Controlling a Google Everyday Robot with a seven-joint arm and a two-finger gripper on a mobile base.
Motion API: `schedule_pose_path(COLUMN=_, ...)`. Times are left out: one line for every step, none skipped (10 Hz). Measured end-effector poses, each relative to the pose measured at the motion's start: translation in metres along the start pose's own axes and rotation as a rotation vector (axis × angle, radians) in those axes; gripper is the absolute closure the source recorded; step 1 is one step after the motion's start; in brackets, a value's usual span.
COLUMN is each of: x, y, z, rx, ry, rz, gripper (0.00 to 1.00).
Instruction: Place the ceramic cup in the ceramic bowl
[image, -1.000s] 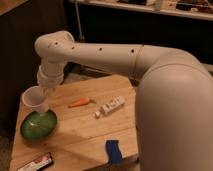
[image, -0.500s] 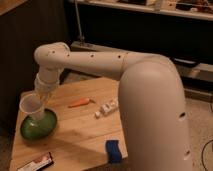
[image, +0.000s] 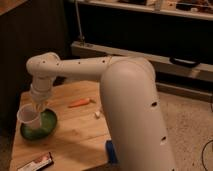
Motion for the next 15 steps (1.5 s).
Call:
schedule_pose_path(x=-0.004, y=-0.007, z=0.000, rx=-0.033, ry=-0.005, rz=0.000, gripper=1.00)
schedule_pose_path(x=-0.008, y=-0.013, z=-0.003, rx=-0.041, ry=-0.011, rz=-0.001, gripper=1.00)
schedule_pose_path(x=-0.013, y=-0.016, z=-0.005, rx=-0.039, ry=-0.010, rz=-0.008, gripper=1.00)
schedule_pose_path(x=-0.021, y=-0.020, z=-0.006, rx=-0.032, ry=0.016, rz=-0.016, gripper=0.98)
schedule_pose_path(x=-0.026, y=-0.019, z=-0.003, rx=-0.027, ry=0.049, rz=-0.023, gripper=0.91)
schedule_pose_path(x=-0.028, y=-0.017, z=0.003, rx=-0.021, ry=0.077, rz=-0.029, gripper=0.81)
schedule_pose_path(x=-0.029, y=-0.020, z=0.008, rx=-0.012, ry=0.092, rz=-0.027, gripper=0.71)
schedule_pose_path(x=-0.026, y=-0.026, z=0.017, rx=-0.005, ry=0.114, rz=-0.021, gripper=0.61)
schedule_pose_path(x=-0.023, y=-0.029, z=0.029, rx=-0.003, ry=0.130, rz=-0.022, gripper=0.51)
schedule_pose_path(x=-0.019, y=-0.034, z=0.039, rx=0.001, ry=0.139, rz=-0.020, gripper=0.41)
schedule_pose_path(x=-0.014, y=-0.042, z=0.045, rx=0.005, ry=0.142, rz=-0.015, gripper=0.28)
schedule_pose_path(x=-0.012, y=-0.045, z=0.045, rx=0.003, ry=0.139, rz=-0.011, gripper=0.23)
schedule_pose_path(x=-0.010, y=-0.050, z=0.043, rx=-0.010, ry=0.133, rz=-0.005, gripper=0.20)
schedule_pose_path(x=-0.009, y=-0.054, z=0.036, rx=-0.030, ry=0.123, rz=-0.001, gripper=0.20)
schedule_pose_path(x=-0.010, y=-0.053, z=0.026, rx=-0.054, ry=0.116, rz=-0.005, gripper=0.20)
